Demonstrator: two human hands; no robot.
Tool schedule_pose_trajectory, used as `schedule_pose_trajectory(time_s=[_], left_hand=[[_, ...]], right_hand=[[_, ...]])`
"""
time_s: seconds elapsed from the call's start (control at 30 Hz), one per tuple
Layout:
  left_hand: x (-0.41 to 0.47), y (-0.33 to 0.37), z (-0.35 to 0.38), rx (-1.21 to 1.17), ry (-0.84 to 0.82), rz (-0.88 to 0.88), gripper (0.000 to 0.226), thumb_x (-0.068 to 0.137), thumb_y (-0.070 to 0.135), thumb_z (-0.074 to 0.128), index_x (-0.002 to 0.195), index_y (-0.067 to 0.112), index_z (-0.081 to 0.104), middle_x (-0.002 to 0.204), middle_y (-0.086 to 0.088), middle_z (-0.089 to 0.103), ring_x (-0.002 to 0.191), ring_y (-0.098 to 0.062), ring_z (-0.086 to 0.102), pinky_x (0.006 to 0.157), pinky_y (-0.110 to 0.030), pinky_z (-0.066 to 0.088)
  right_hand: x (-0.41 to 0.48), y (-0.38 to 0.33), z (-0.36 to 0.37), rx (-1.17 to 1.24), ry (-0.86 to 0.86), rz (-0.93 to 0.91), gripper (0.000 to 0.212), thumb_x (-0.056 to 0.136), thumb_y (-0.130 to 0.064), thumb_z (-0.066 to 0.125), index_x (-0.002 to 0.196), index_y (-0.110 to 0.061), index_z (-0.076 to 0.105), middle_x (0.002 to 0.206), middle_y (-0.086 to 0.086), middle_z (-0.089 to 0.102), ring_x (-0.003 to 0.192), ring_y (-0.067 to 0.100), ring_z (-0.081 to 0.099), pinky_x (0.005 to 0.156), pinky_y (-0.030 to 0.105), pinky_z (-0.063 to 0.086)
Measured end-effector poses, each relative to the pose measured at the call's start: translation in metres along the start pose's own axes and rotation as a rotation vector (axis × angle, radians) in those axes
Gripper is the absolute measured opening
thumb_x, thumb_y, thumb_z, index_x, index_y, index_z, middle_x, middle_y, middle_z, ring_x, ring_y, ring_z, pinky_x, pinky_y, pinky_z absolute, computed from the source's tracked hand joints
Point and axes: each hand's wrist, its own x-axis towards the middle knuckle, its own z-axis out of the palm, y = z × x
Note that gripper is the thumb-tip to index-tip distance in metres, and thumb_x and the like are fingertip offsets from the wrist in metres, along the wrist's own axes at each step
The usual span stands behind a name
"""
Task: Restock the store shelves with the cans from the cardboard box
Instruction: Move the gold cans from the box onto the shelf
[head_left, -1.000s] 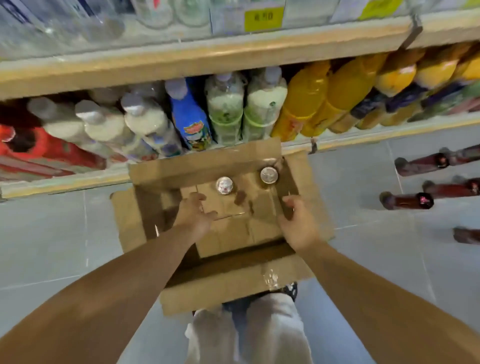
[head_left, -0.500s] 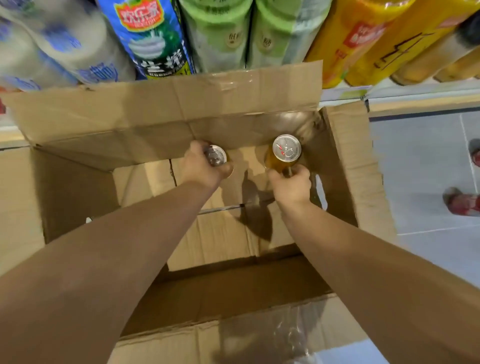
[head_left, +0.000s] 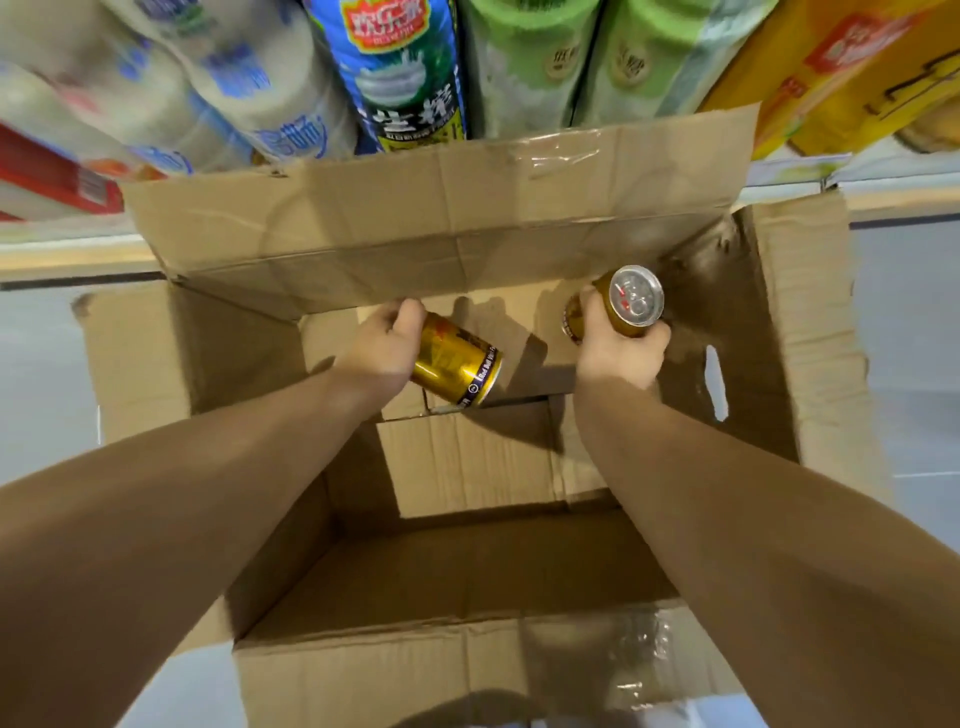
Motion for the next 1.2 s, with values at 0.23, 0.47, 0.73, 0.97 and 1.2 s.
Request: schedule_pose_trajectory(time_s=[0.23, 0.47, 0.73, 0.97, 1.2], left_hand=[[-0.076, 0.066, -0.081, 0.050, -0.300, -0.086, 0.050, 0.074, 0.080, 0.040, 0.088, 0.033, 0.052, 0.085, 0.001, 0.060, 0.051, -0.015, 0.065, 0.034, -0.014, 0.041], [-0.186, 0.207, -0.204, -0.023, -0.380, 0.055, 0.046, 0.072, 0.072, 0.053, 0.093, 0.031, 0.055, 0.086, -0.003, 0.056, 0.068, -0.022, 0.060, 0.048, -0.027, 0.051], [-0.316, 0.342, -0.296, -0.274, -0.201, 0.202, 0.042, 0.084, 0.054, 0.054, 0.113, 0.026, 0.042, 0.093, -0.004, 0.054, 0.070, -0.021, 0.060, 0.044, -0.023, 0.045], [-0.431, 0.456, -0.379, -0.624, -0.146, 0.240, 0.030, 0.087, 0.044, 0.038, 0.105, 0.021, 0.046, 0.075, -0.005, 0.053, 0.051, -0.016, 0.049, 0.045, -0.020, 0.031], [-0.509, 0.543, -0.481, -0.839, -0.163, 0.441, 0.050, 0.075, 0.066, 0.055, 0.101, 0.024, 0.048, 0.076, -0.010, 0.056, 0.039, -0.016, 0.050, 0.034, -0.015, 0.029]], right_hand=[[-0.092, -0.063, -0.088, 0.215, -0.221, 0.035, 0.047, 0.059, -0.050, 0.077, 0.093, -0.028, 0.052, 0.091, -0.009, 0.062, 0.083, 0.004, 0.060, 0.079, 0.019, 0.052], [-0.210, -0.218, -0.222, 0.215, -0.352, -0.180, 0.041, 0.065, -0.045, 0.075, 0.099, -0.028, 0.057, 0.101, -0.001, 0.068, 0.084, 0.006, 0.069, 0.070, 0.023, 0.055], [-0.320, -0.353, -0.360, 0.236, -0.417, -0.536, 0.034, 0.076, -0.031, 0.076, 0.100, -0.035, 0.053, 0.099, -0.012, 0.062, 0.086, -0.002, 0.062, 0.074, 0.020, 0.051], [-0.417, -0.460, -0.455, 0.417, -0.474, -0.541, 0.077, 0.076, -0.047, 0.066, 0.139, -0.021, 0.030, 0.131, 0.011, 0.049, 0.107, 0.026, 0.056, 0.076, 0.039, 0.051], [-0.500, -0.562, -0.506, 0.733, -0.739, -0.459, 0.085, 0.072, -0.048, 0.073, 0.141, -0.018, 0.032, 0.126, 0.018, 0.056, 0.099, 0.033, 0.065, 0.071, 0.044, 0.057]])
